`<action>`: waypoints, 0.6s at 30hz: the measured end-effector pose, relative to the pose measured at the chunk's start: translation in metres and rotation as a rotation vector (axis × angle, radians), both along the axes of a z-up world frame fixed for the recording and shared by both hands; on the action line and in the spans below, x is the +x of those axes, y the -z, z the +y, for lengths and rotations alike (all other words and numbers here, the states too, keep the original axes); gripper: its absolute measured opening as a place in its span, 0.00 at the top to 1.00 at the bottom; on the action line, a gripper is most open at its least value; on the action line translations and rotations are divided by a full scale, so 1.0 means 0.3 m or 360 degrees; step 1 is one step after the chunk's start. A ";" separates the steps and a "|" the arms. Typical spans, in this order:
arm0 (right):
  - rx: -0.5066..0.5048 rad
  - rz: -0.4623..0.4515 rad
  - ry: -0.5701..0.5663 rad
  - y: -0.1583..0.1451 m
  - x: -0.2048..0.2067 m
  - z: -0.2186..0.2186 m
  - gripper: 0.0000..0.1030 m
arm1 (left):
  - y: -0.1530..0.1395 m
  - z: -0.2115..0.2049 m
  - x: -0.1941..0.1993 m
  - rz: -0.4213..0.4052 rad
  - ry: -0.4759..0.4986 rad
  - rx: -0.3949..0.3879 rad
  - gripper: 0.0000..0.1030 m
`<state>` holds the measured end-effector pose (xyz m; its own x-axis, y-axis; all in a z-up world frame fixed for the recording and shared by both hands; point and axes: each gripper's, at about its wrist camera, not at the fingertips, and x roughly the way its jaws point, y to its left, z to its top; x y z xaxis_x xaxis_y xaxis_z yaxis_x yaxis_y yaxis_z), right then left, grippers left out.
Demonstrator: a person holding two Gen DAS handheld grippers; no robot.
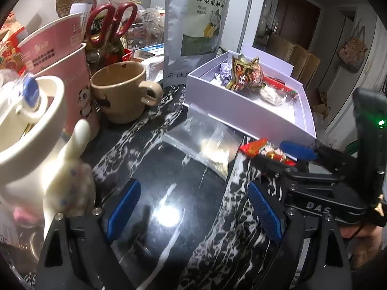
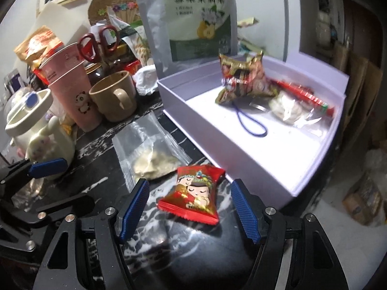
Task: Organize soft objects
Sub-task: 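Lower the right gripper around the red candy packet, then close the right gripper on the red candy packet while the left grasps the clear snack bag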
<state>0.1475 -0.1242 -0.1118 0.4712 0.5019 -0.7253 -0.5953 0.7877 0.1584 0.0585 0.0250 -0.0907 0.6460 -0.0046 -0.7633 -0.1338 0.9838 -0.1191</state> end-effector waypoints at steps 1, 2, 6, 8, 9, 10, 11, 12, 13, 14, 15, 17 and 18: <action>0.0001 0.0022 0.0007 0.009 0.011 -0.001 0.37 | -0.002 0.001 0.008 -0.0001 0.0002 0.0001 0.12; -0.0001 0.0037 0.0013 0.018 0.020 -0.003 0.47 | -0.003 0.001 0.016 -0.0002 0.0004 -0.0002 0.12; 0.0022 0.0064 -0.0018 0.036 0.032 -0.016 0.61 | -0.003 -0.002 0.050 -0.0002 0.0033 -0.0021 0.12; 0.0031 0.0049 -0.0048 0.032 0.020 -0.026 0.63 | -0.002 -0.008 0.073 -0.0009 0.0052 -0.0006 0.12; 0.0033 0.0047 -0.0057 0.031 0.014 -0.032 0.63 | 0.000 -0.010 0.085 -0.0012 0.0062 0.0002 0.12; 0.0036 0.0048 -0.0063 0.029 0.008 -0.040 0.64 | 0.004 -0.013 0.100 -0.0013 0.0073 0.0013 0.12; 0.0041 0.0052 -0.0066 0.027 0.002 -0.052 0.64 | 0.008 -0.014 0.116 -0.0012 0.0075 0.0021 0.12; 0.0044 0.0056 -0.0065 0.027 -0.003 -0.063 0.64 | 0.010 -0.015 0.126 -0.0016 0.0079 0.0021 0.12; 0.0045 0.0061 -0.0061 0.026 -0.006 -0.071 0.64 | 0.012 -0.016 0.140 -0.0023 0.0087 0.0019 0.12; 0.0046 0.0069 -0.0055 0.028 -0.010 -0.084 0.64 | 0.012 -0.017 0.152 -0.0030 0.0094 0.0019 0.12; 0.0050 0.0080 -0.0051 0.029 -0.012 -0.096 0.64 | 0.013 -0.021 0.168 -0.0044 0.0107 0.0028 0.12; 0.0058 0.0102 -0.0044 0.032 -0.015 -0.117 0.64 | 0.015 -0.025 0.192 -0.0056 0.0114 0.0053 0.12; 0.0061 0.0112 -0.0043 0.033 -0.015 -0.125 0.64 | 0.017 -0.024 0.206 -0.0063 0.0117 0.0064 0.12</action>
<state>0.1429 -0.1616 -0.1218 0.4056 0.5419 -0.7361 -0.6026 0.7641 0.2304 0.1202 0.0178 -0.0959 0.6745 -0.0227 -0.7379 -0.0570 0.9949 -0.0827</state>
